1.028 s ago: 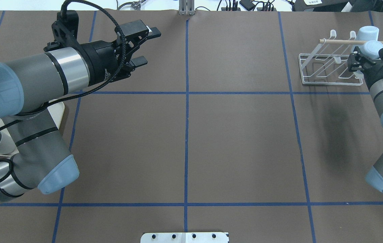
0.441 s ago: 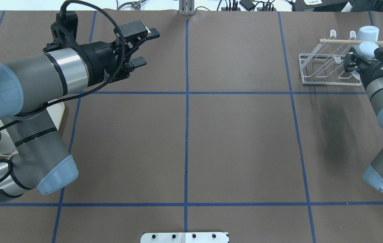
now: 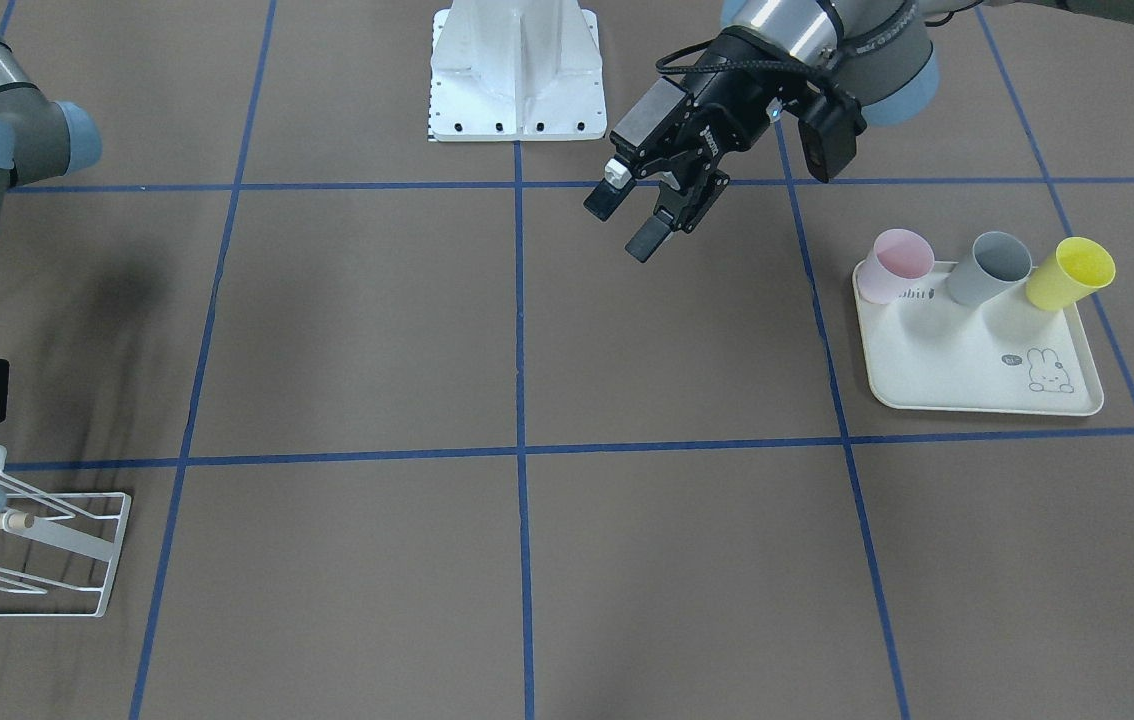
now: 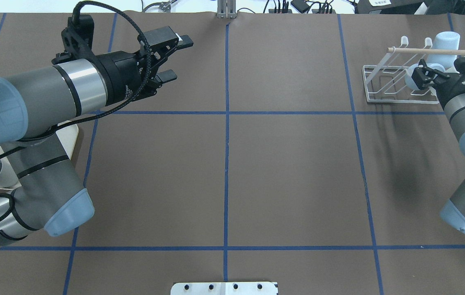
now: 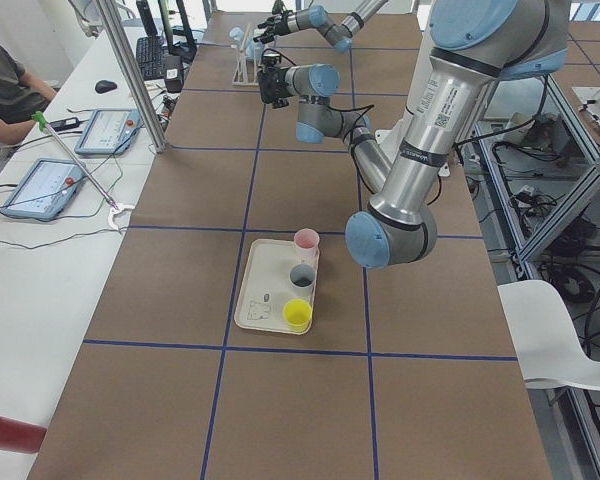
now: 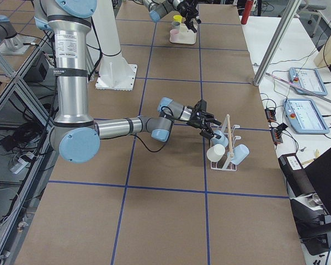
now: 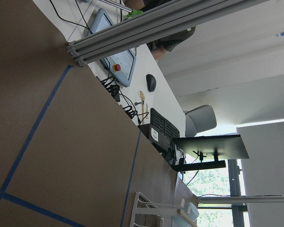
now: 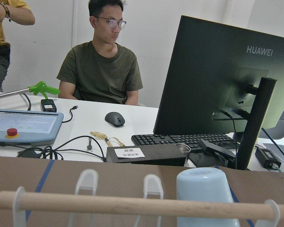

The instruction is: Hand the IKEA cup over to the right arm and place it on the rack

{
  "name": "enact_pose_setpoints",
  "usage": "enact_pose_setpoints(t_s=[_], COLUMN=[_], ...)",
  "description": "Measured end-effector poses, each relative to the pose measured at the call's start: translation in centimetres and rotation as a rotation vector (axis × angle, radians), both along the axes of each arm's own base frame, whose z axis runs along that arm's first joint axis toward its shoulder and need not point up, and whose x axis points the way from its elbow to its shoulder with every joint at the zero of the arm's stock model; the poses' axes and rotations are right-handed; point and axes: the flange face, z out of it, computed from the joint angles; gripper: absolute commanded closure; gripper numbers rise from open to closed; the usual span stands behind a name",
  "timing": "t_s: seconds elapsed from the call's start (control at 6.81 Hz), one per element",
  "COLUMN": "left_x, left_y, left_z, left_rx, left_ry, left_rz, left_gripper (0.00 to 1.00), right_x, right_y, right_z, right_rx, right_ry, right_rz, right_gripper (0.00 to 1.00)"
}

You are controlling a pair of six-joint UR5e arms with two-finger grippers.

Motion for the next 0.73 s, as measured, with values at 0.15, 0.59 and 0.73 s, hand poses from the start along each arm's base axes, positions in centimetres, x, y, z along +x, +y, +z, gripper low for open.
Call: enact_pose_setpoints(t_s=[0.15, 0.59, 0.73], left_x=[0.0, -1.0, -2.2], left_y=[0.0, 0.7, 1.5], left_z=[0.0, 0.1, 0.1], left_rx=[0.001, 0.031, 0.061], left_ry=[-0.001, -0.046, -0.109], left_rz=[0.000, 0.011, 0.013], left_gripper=[0.00, 0.00, 0.00], right_x=[0.2, 3.3, 4.5], right_y=[0.0, 0.4, 1.3], right_z=[-0.7, -5.2, -6.4], right_rx=[0.006, 0.028, 0.029], right_ry=[-0.017, -0.119, -0.151], right_rz=[-0.010, -0.087, -0.126], right_gripper=[0.00, 0.00, 0.00])
